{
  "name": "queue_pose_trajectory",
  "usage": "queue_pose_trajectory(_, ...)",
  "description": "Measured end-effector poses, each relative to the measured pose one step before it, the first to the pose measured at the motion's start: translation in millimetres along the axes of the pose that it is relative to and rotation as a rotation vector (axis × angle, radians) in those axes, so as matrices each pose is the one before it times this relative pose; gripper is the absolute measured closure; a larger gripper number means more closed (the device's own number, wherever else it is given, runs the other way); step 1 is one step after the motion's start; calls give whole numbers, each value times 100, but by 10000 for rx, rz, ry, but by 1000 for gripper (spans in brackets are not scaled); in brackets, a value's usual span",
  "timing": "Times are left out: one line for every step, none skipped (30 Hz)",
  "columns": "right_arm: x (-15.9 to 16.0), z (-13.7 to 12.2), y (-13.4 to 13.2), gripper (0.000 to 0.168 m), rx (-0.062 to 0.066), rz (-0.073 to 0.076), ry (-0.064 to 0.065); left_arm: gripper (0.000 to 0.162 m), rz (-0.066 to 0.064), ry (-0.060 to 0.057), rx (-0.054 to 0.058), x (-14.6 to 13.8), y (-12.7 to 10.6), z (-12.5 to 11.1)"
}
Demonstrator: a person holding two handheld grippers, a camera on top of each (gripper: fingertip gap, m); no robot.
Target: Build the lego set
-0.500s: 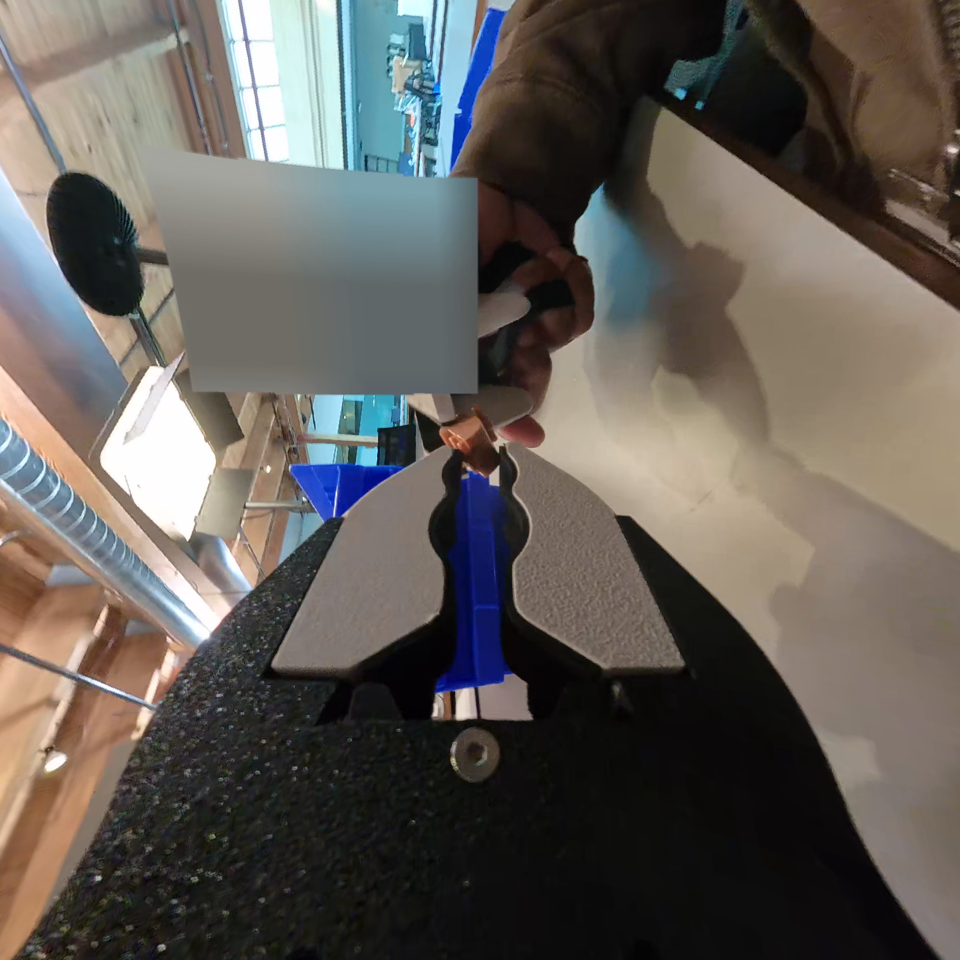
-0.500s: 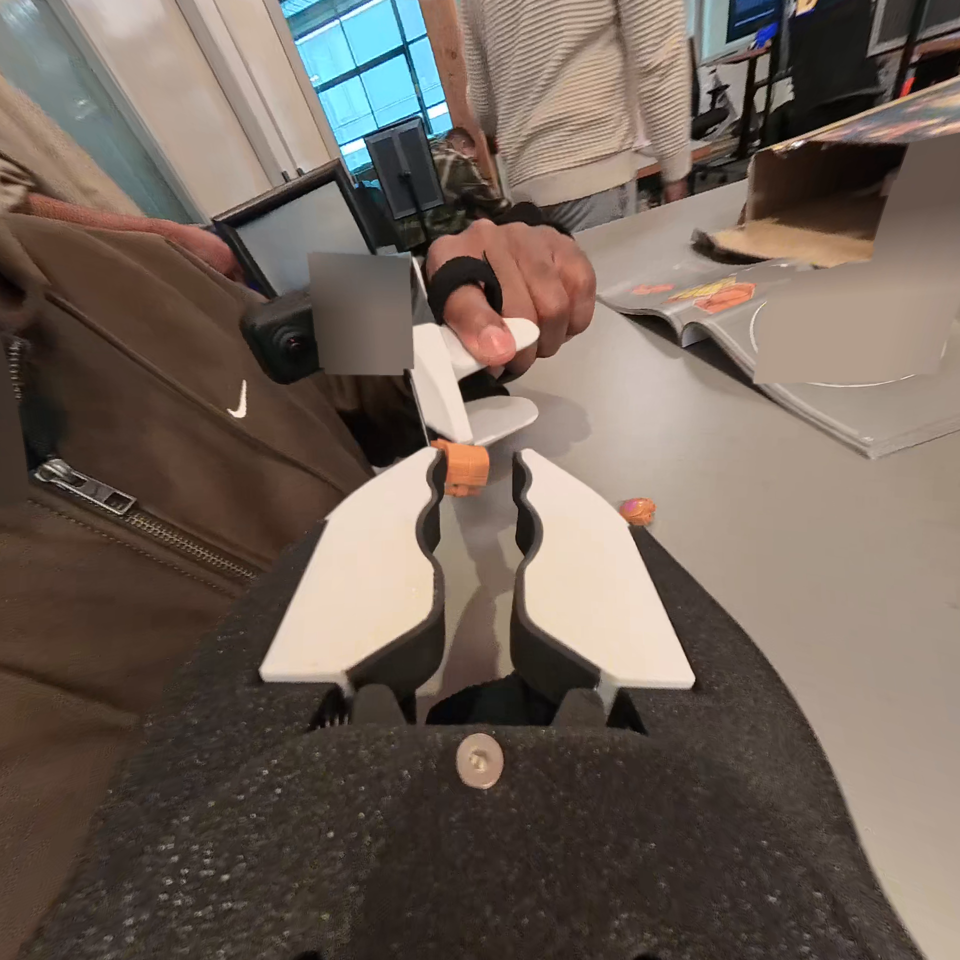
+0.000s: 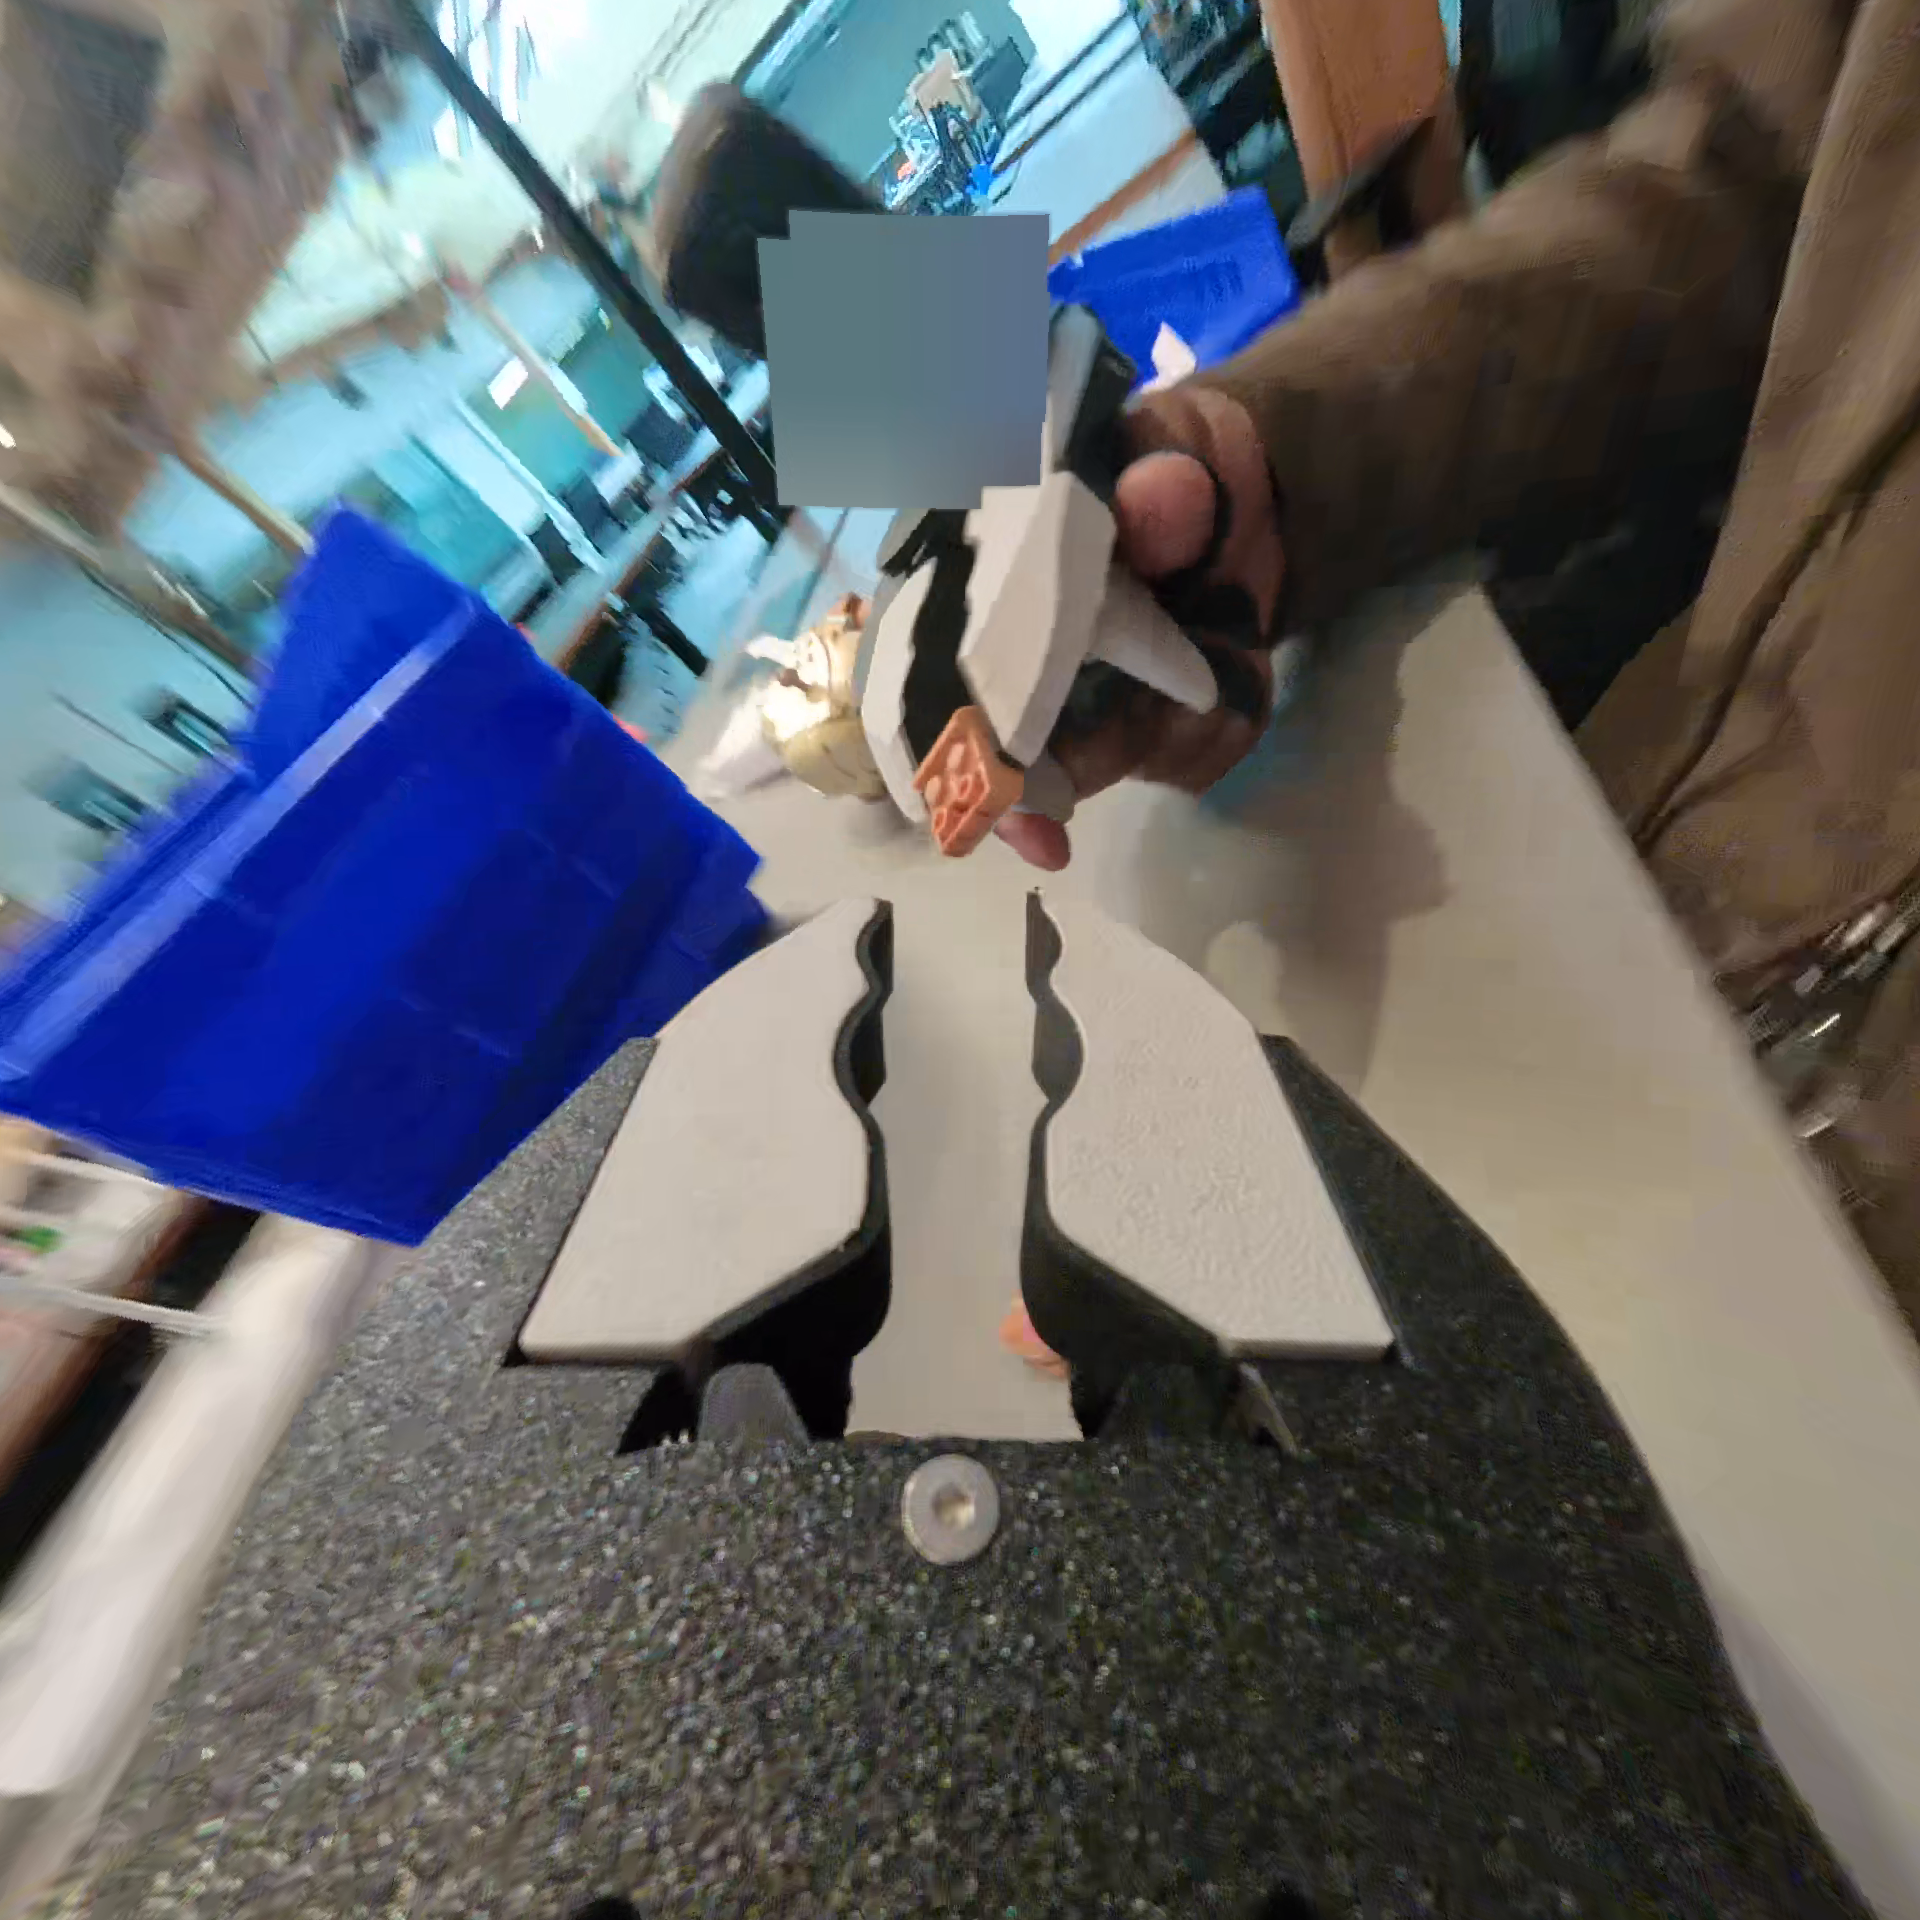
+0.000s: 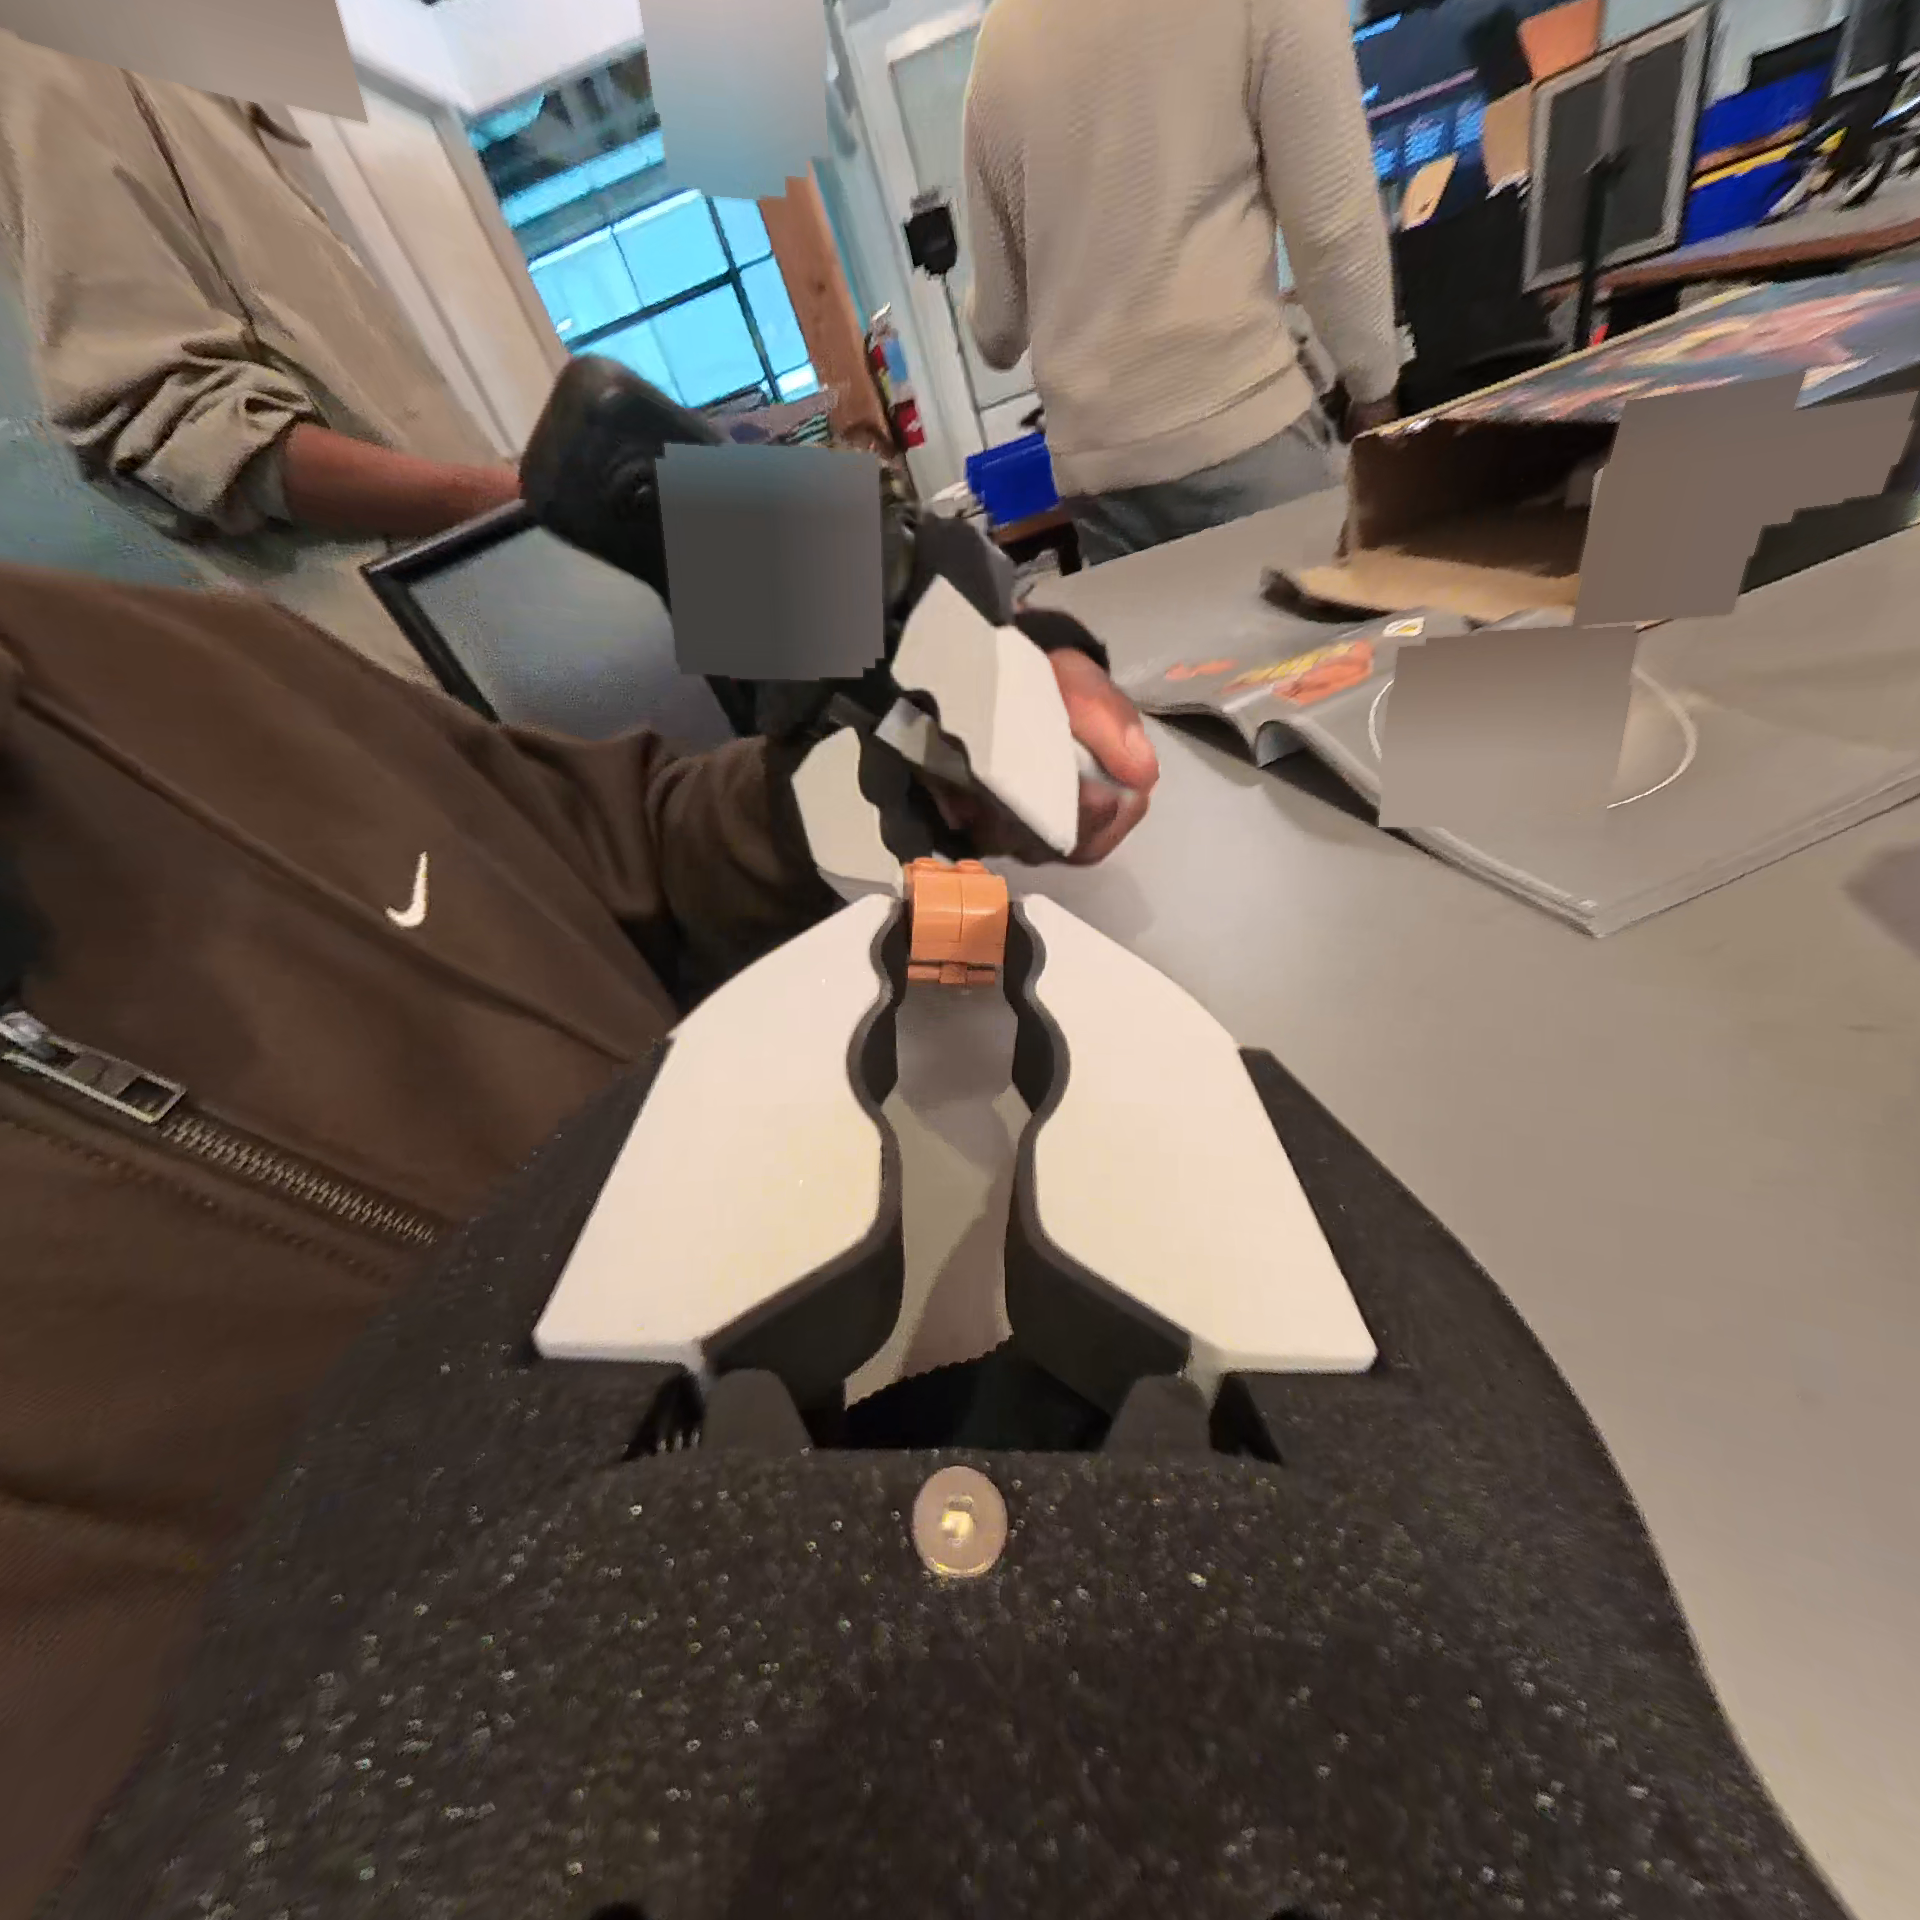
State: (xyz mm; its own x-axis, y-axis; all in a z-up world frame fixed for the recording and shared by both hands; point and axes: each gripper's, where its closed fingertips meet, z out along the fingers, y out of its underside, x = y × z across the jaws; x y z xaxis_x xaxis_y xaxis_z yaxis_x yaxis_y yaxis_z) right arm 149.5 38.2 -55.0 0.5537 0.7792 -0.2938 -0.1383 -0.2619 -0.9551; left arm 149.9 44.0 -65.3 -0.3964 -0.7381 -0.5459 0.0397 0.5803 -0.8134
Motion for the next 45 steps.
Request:
queue_pose_trajectory(215, 39, -108, 151, 95, -70, 167, 135, -1109, 335, 90, 49, 24, 85)
queue_pose_trajectory(114, 81, -16, 151, 28, -103, 122, 134, -885, 339, 183, 165, -162, 71)
queue_pose_trajectory(20, 105, 0, 151, 24, -119, 76, 133, -661, 224, 216, 99, -280, 52)
queue_pose_trajectory(-13, 106, -12, 151, 28, -139, 81, 134, -454, 63, 240, -48, -343, 14)
queue_pose_trajectory(-36, 91, -13, 151, 33, -170, 75, 134, -348, 107, 238, 54, -358, -6)
queue_pose_trajectory(-65, 81, -35, 151, 29, -197, 61, 137, -351, 175, 147, 145, -208, 28)
queue_pose_trajectory(-15, 44, -79, 151, 56, -239, 104, 138, -339, 92, 81, 2, -77, 57)
queue_pose_trajectory(-11, 16, -116, 151, 81, -256, 102, 141, -268, 59, 34, -24, 10, 62)
queue_pose_trajectory(-28, 3, -96, 151, 58, -252, 84, 143, -223, 92, -8, 29, 69, 58)
queue_pose_trajectory(-13, 7, -61, 151, 25, -259, 100, 144, -197, 64, 15, 10, 24, 47)
queue_pose_trajectory(-1, -15, -71, 151, 37, -287, 116, 144, -187, 56, 49, -23, -16, 16)
queue_pose_trajectory(-50, -4, -44, 151, 11, -351, 94, 144, -171, 92, 24, 13, 32, -2)
queue_pose_trajectory(-102, -2, -17, 151, -13, -355, 65, 144, -68, 60, 5, 11, 37, 6)
queue_pose_trajectory(-69, 1, 38, 151, -52, -331, 74, 144, 90, 50, -8, 64, 19, -11)
queue_pose_trajectory(-16, 0, 176, 151, -154, -332, 83, 144, 232, -15, -129, 20, 166, -6)
queue_pose_trajectory(26, 10, 258, 151, -220, -295, 96, 144, 319, -80, -223, -36, 269, 18)
queue_pose_trajectory(39, 12, 283, 151, -224, -267, 86, 145, 344, -132, -249, -65, 278, 18)
queue_pose_trajectory(36, 2, 277, 151, -225, -252, 77, 145, 368, -135, -257, -51, 271, 28)
queue_pose_trajectory(88, -7, 250, 150, -197, -229, 100, 145, 346, -173, -234, -88, 211, 43)
queue_pose_trajectory(110, -14, 276, 150, -198, -194, 91, 145, 363, -209, -233, -125, 207, 26)
queue_pose_trajectory(58, -7, 269, 150, -198, -149, 38, 145, 397, -208, -227, -108, 190, 21)
queue_pose_trajectory(24, 14, 264, 148, -191, -144, 17, 145, 397, -212, -234, -114, 202, 29)
queue_pose_trajectory(19, 36, 218, 146, -175, -172, 29, 145, 399, -209, -279, -103, 255, 59)
queue_pose_trajectory(-11, 23, 160, 145, -140, -207, 34, 145, 418, -155, -338, -29, 369, 100)
queue_pose_trajectory(28, 36, 162, 144, -150, -252, 67, 145, 444, -149, -348, -7, 387, 126)
queue_pose_trajectory(65, 45, 215, 144, -180, -281, 109, 145, 428, -96, -364, 85, 419, 161)
queue_pose_trajectory(61, 82, 301, 144, -247, -285, 101, 145, 353, -32, -297, 167, 326, 171)
queue_pose_trajectory(0, 102, 393, 144, -292, -291, 80, 145, 248, 8, -177, 188, 170, 151)
queue_pose_trajectory(-84, 104, 381, 144, -284, -311, 39, 145, 152, 6, -86, 145, 51, 119)
queue_pose_trajectory(-115, 100, 333, 144, -253, -327, 44, 145, 95, 11, -37, 82, 2, 68)
queue_pose_trajectory(-106, 82, 286, 144, -221, -316, 59, 145, 65, 15, -37, 58, 13, 44)
queue_pose_trajectory(-111, 59, 182, 147, -155, -279, 50, 145, 56, 18, -67, 31, 60, 29)
queue_pose_trajectory(-58, 21, 49, 150, -77, -243, 73, 145, 70, 23, -79, 38, 84, 15)
queue_pose_trajectory(-39, 17, 4, 150, -53, -218, 71, 145, 61, 31, -65, 48, 53, 8)
queue_pose_trajectory(-43, 13, 26, 150, -69, -189, 55, 145, 75, 17, -87, 40, 45, -3)
queue_pose_trajectory(-43, 33, 57, 150, -100, -166, 34, 145, 129, -16, -122, 25, 71, 26)
queue_pose_trajectory(-83, 31, 123, 151, -136, -158, -3, 145, 191, -18, -167, 68, 104, 60)
queue_pose_trajectory(-65, 51, 151, 151, -153, -109, -18, 145, 261, -48, -186, 53, 103, 79)
queue_pose_trajectory(-45, 71, 181, 151, -151, 31, -41, 145, 318, -86, -201, 24, 99, 74)
queue_pose_trajectory(-40, 71, 166, 151, -106, 167, -90, 145, 371, -103, -199, 2, 98, 72)
queue_pose_trajectory(-50, 34, 108, 151, -12, 230, -125, 145, 427, -120, -171, 0, 56, 40)
queue_pose_trajectory(-73, -2, 42, 151, 53, 299, -167, 145, 493, -143, -110, 17, -5, 10)
queue_pose_trajectory(-106, -22, 3, 151, 73, 361, -209, 145, 509, -147, -49, 25, -43, -8)
queue_pose_trajectory(-120, -34, -35, 150, 104, 371, -224, 145, 473, -122, 4, 48, -71, -38)
queue_pose_trajectory(-72, -40, -101, 150, 147, 356, -187, 145, 428, -156, 30, -12, -77, -65)
